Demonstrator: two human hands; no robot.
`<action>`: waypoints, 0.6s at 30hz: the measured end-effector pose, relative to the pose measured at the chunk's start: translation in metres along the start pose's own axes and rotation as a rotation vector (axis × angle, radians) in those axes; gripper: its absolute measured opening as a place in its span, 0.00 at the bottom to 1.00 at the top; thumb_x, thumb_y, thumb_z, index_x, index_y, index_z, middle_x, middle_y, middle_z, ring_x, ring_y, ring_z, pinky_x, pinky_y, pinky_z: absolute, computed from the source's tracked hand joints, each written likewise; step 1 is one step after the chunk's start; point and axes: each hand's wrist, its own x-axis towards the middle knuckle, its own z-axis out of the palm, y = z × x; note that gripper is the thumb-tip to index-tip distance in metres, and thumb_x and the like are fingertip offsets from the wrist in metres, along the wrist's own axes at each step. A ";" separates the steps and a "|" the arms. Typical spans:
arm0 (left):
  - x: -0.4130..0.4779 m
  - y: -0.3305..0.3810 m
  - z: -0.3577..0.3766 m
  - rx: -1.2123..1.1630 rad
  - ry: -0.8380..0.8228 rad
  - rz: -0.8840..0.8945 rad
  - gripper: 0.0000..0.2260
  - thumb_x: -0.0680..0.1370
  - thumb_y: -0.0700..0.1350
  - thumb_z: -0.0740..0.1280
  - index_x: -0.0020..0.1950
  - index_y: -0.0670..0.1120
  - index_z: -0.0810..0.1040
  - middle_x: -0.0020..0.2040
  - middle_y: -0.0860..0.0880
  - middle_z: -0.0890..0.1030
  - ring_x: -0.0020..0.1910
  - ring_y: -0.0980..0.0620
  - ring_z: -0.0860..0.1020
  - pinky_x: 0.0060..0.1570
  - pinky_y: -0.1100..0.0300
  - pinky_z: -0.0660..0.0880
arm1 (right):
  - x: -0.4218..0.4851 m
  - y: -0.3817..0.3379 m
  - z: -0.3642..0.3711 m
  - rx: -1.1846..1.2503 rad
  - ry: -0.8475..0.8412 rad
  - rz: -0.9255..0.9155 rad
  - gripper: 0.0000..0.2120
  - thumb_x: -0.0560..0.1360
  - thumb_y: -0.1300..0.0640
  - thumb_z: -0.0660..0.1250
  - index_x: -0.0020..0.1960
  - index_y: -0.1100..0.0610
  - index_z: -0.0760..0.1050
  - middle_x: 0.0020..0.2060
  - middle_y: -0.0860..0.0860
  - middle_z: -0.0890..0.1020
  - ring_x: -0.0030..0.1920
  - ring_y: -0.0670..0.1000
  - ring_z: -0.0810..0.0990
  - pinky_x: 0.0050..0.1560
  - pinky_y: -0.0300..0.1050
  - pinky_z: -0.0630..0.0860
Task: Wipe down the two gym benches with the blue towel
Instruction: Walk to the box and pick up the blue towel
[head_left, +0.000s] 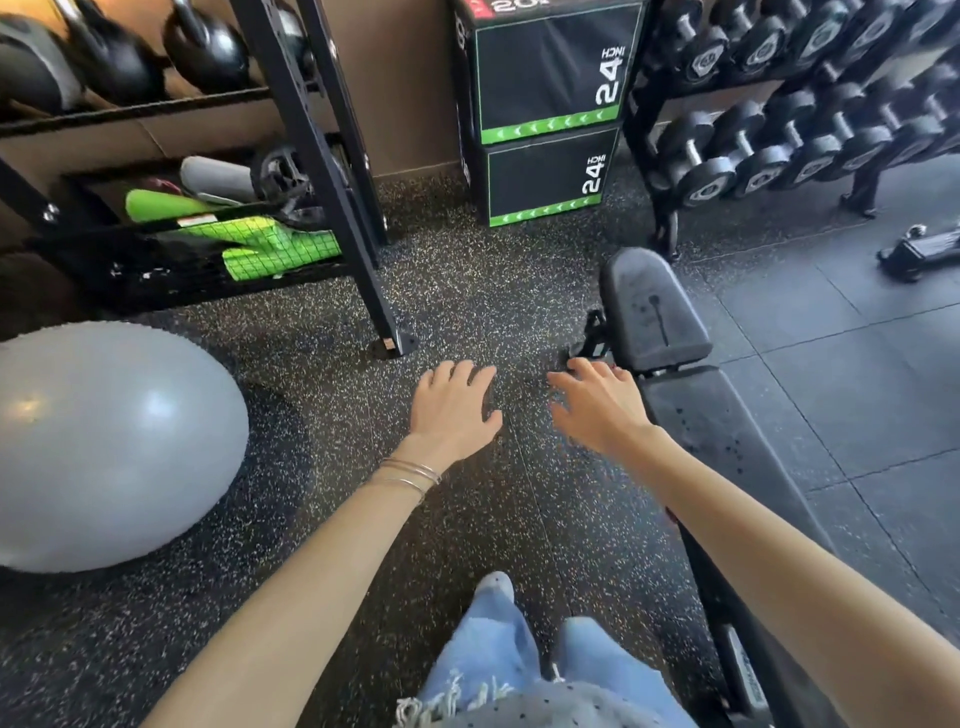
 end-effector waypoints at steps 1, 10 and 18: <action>0.008 -0.005 -0.001 -0.005 0.001 0.002 0.27 0.77 0.59 0.57 0.74 0.52 0.59 0.73 0.46 0.65 0.71 0.44 0.62 0.69 0.48 0.60 | 0.008 0.000 -0.002 0.005 -0.003 0.002 0.22 0.78 0.45 0.57 0.70 0.48 0.66 0.69 0.53 0.68 0.69 0.55 0.66 0.66 0.55 0.64; 0.079 -0.023 0.011 -0.012 -0.068 0.013 0.28 0.77 0.59 0.57 0.75 0.52 0.58 0.75 0.45 0.61 0.71 0.43 0.61 0.69 0.47 0.61 | 0.077 0.027 0.004 0.007 -0.065 0.031 0.24 0.77 0.43 0.58 0.72 0.46 0.63 0.68 0.52 0.68 0.68 0.55 0.66 0.65 0.55 0.64; 0.191 -0.015 0.000 -0.015 -0.068 0.016 0.28 0.77 0.59 0.57 0.75 0.52 0.58 0.75 0.45 0.60 0.72 0.43 0.60 0.69 0.48 0.59 | 0.172 0.084 -0.020 0.012 -0.044 0.002 0.23 0.77 0.45 0.59 0.72 0.47 0.63 0.68 0.53 0.69 0.68 0.56 0.67 0.65 0.56 0.65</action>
